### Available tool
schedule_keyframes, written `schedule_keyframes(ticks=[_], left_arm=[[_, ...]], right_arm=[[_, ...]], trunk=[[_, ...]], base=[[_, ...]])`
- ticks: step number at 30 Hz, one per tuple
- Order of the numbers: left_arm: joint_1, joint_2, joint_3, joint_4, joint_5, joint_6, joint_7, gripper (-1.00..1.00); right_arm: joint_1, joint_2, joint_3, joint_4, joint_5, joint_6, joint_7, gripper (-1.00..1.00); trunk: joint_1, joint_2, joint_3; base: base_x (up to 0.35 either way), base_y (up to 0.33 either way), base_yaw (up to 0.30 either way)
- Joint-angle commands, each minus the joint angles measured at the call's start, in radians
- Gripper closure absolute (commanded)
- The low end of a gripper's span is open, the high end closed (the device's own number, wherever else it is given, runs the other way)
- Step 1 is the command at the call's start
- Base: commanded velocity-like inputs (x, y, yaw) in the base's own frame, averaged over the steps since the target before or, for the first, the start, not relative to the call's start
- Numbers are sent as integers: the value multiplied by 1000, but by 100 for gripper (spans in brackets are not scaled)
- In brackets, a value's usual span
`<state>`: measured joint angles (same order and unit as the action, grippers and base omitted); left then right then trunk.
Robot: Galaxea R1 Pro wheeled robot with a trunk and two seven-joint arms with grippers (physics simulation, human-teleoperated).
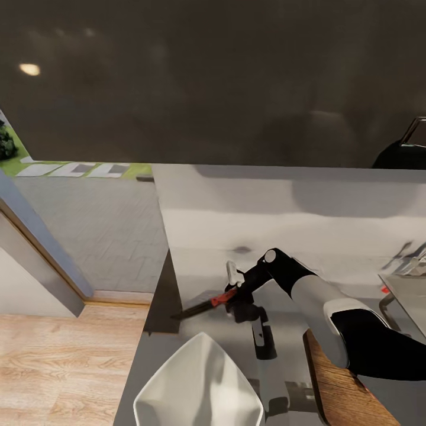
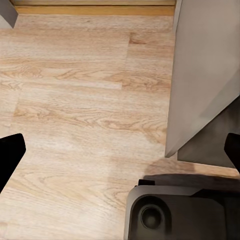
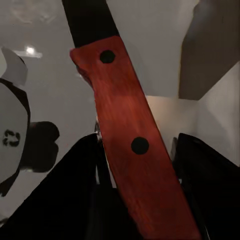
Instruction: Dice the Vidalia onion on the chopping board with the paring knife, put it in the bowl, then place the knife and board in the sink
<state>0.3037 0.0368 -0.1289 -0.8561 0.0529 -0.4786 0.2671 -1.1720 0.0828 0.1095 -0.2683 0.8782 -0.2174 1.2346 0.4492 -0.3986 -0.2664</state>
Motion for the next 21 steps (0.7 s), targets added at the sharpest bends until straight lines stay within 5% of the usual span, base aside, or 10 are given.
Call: schedule_keyframes(ticks=[1, 21], left_arm=[[0, 2, -6, -1, 5, -2, 7, -100], [0, 2, -6, -4, 5, -2, 7, -100]], right_arm=[[0, 0, 18, 31, 21, -3, 2, 100], [0, 2, 18, 29, 22, 0, 9, 100]], trunk=[[1, -1, -2], [1, -1, 12]], base=[[0, 0, 0], [0, 0, 0]])
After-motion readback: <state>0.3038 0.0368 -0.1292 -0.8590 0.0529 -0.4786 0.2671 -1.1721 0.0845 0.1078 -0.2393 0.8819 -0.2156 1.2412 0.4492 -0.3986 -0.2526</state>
